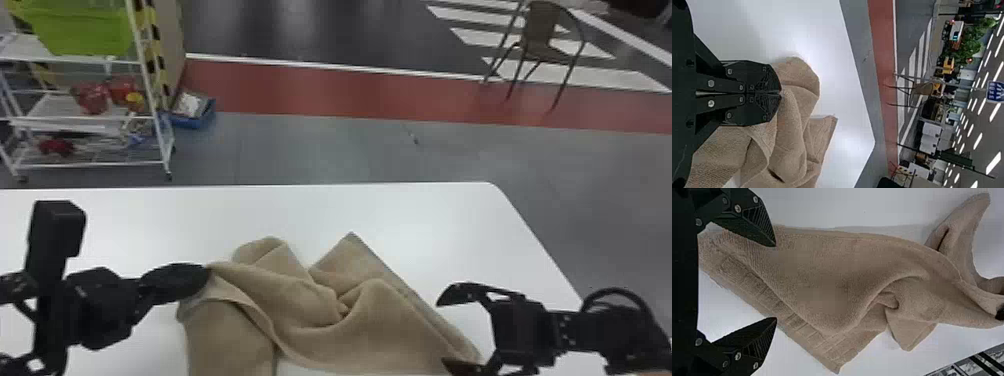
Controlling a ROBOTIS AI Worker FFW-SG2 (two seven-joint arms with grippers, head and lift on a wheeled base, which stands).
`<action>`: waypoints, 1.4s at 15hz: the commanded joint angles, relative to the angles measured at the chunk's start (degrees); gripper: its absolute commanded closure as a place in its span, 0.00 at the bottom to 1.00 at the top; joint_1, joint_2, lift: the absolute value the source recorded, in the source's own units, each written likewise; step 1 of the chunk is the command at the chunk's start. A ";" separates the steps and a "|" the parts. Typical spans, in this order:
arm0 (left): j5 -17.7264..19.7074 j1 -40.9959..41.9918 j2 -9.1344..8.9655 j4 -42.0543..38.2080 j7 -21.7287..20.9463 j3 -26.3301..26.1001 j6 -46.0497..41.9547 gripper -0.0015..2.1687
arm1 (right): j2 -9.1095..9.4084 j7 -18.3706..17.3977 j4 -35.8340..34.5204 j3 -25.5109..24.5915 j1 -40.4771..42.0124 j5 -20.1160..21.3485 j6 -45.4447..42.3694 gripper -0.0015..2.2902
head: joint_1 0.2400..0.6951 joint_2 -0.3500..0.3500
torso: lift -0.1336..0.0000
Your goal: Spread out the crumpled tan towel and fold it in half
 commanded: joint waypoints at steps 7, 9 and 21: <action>-0.11 0.00 -0.24 0.52 0.02 1.38 -0.01 0.93 | -2.15 0.19 0.16 -1.48 2.56 1.64 -0.80 0.18 | 1.00 0.18 | 0.09; -0.02 0.09 -0.24 0.52 0.02 1.46 -0.01 0.93 | -2.42 0.19 0.33 -1.22 2.56 2.52 -0.80 0.21 | 1.00 0.17 | 0.09; -0.11 0.44 -0.24 0.61 0.02 1.03 -0.01 0.93 | -3.21 0.19 1.21 -4.56 0.53 -11.81 1.49 0.96 | 1.00 0.18 | 0.09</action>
